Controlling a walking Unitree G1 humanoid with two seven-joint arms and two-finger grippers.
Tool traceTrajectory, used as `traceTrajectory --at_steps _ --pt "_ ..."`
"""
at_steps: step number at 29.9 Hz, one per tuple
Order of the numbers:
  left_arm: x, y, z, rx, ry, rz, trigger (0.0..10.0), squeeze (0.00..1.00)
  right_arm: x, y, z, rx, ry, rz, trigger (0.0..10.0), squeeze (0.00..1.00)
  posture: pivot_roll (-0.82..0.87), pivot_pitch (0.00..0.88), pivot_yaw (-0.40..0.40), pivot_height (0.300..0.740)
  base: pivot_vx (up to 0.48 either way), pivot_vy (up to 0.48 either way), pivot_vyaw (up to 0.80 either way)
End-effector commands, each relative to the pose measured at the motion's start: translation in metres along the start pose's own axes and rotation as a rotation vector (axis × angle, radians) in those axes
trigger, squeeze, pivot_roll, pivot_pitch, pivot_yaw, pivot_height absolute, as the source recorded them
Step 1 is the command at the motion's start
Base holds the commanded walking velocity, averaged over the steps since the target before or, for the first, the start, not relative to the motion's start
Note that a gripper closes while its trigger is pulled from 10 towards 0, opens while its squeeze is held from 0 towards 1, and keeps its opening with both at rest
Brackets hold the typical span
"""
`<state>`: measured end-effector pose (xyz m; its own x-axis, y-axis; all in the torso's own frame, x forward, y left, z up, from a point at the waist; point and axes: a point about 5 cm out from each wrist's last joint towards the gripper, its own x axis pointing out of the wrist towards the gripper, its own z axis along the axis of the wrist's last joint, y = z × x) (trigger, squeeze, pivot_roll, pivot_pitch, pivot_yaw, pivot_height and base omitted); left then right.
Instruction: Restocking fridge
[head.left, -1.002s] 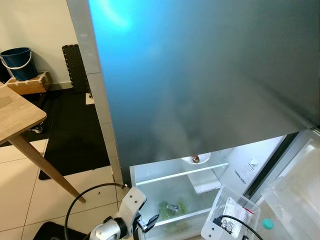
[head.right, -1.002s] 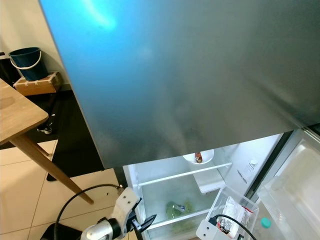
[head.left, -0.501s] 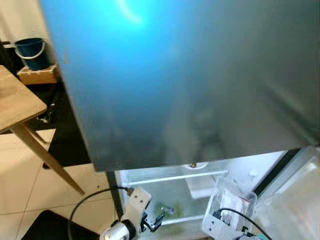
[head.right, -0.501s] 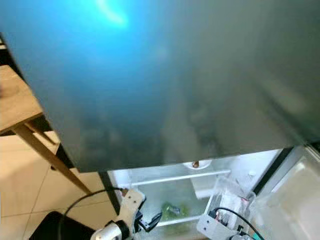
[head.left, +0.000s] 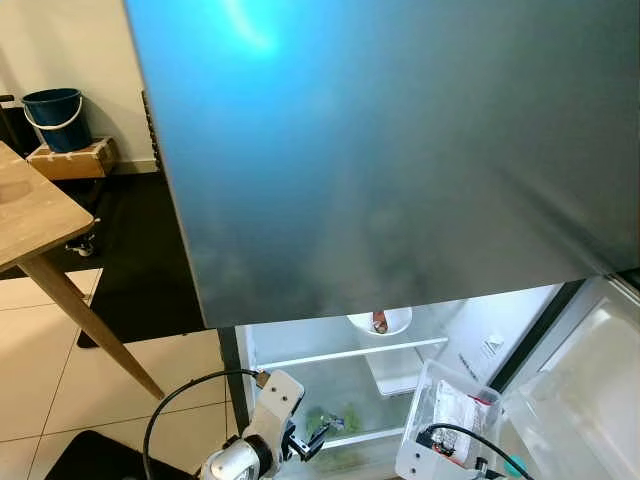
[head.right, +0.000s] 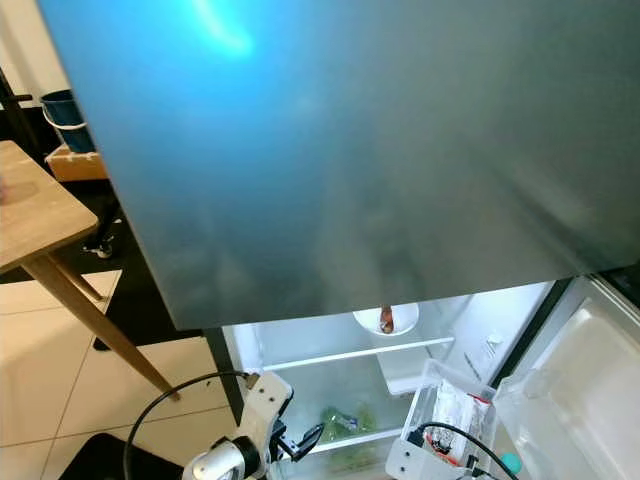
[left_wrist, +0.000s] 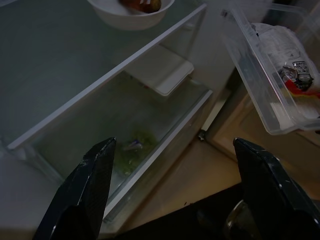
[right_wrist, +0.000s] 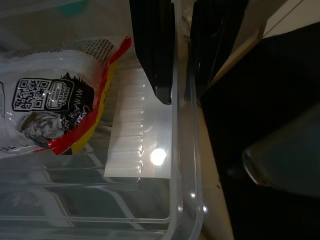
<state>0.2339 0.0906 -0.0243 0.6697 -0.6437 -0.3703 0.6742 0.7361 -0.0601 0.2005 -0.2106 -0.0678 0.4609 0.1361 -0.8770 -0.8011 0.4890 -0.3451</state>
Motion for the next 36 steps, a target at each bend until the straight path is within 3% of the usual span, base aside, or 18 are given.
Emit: traceTrajectory --at_steps 1,23,36 --pt "-0.003 0.003 -0.004 0.008 0.034 -0.004 10.0 0.0 0.0 -0.001 -0.001 -0.003 0.002 -0.012 10.0 0.0 -0.03 0.018 -0.008 0.74 0.0 -0.345 0.0" --pt "-0.001 0.005 -0.003 0.003 0.042 -0.015 10.0 0.0 0.001 0.003 0.003 -0.051 -0.009 0.007 10.0 0.0 -0.03 0.023 -0.008 0.74 0.0 0.0 0.0" --pt "-0.004 -0.001 -0.008 0.005 0.054 -0.055 10.0 0.0 0.001 -0.01 0.015 -0.077 -0.033 -0.005 10.0 0.0 -0.03 0.037 -0.009 0.731 0.0 0.0 0.0"
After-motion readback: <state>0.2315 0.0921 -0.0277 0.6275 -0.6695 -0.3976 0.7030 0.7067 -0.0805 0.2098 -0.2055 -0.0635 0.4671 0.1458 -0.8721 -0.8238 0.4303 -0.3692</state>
